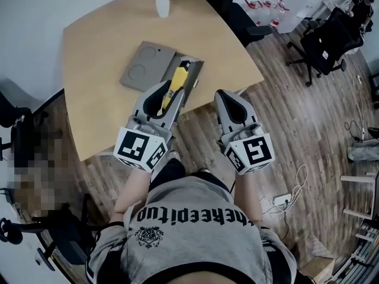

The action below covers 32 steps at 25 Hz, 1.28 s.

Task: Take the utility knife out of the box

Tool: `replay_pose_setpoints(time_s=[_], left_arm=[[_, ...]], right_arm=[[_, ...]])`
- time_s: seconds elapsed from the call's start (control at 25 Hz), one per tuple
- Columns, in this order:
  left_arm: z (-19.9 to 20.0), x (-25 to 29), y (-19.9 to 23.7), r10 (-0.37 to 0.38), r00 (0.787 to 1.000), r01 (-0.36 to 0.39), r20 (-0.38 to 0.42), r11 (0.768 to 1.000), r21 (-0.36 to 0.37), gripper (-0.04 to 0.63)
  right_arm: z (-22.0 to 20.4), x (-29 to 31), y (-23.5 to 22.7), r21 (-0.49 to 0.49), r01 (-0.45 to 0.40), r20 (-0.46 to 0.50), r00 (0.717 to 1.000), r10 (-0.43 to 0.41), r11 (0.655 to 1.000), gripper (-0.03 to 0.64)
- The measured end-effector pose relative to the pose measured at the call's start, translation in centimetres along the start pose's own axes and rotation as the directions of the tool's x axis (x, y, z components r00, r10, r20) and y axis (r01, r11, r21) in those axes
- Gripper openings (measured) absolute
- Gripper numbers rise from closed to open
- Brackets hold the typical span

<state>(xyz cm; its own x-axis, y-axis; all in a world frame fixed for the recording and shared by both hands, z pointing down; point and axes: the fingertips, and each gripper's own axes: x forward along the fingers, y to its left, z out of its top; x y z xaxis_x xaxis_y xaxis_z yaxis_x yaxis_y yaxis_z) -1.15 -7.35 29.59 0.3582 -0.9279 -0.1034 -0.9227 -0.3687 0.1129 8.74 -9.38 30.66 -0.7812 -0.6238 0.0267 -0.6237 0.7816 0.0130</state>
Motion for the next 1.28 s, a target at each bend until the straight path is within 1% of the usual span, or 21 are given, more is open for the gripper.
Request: replay_pose_setpoints(time_s=[0.36,0.52,0.72,1.04,1.28], left_arm=[[1.2,-2.2,-2.2,0.099,0.994,-0.100,0.042,0.995,0.016,0.130],[0.8,-4.2,-4.4,0.132,0.989,-0.134,0.066,0.991,0.025,0.130],[1.4,-5.0,-5.2,0.172,0.982,-0.174,0.076,0.984,0.023,0.130],[1.9,-5.7,-6.8,0.214,0.973,-0.217,0.091,0.976,0.025,0.130],[2.1,-6.7,-8.4,0.231,0.967,-0.235,0.104,0.971,0.032,0.130]], right_arm=[[0.7,-2.1,0.9,-0.018,-0.096,0.010,0.995,0.097,0.995,0.006],[0.0,-4.4,1.7,-0.021,-0.128,0.017,0.992,0.129,0.992,0.006],[0.4,-5.1,2.2,-0.033,-0.182,0.003,0.983,0.183,0.983,0.006],[0.6,-6.4,2.5,-0.029,-0.232,0.000,0.973,0.232,0.972,0.006],[0.9,-8.0,2.6,-0.032,-0.241,0.022,0.970,0.242,0.970,0.005]])
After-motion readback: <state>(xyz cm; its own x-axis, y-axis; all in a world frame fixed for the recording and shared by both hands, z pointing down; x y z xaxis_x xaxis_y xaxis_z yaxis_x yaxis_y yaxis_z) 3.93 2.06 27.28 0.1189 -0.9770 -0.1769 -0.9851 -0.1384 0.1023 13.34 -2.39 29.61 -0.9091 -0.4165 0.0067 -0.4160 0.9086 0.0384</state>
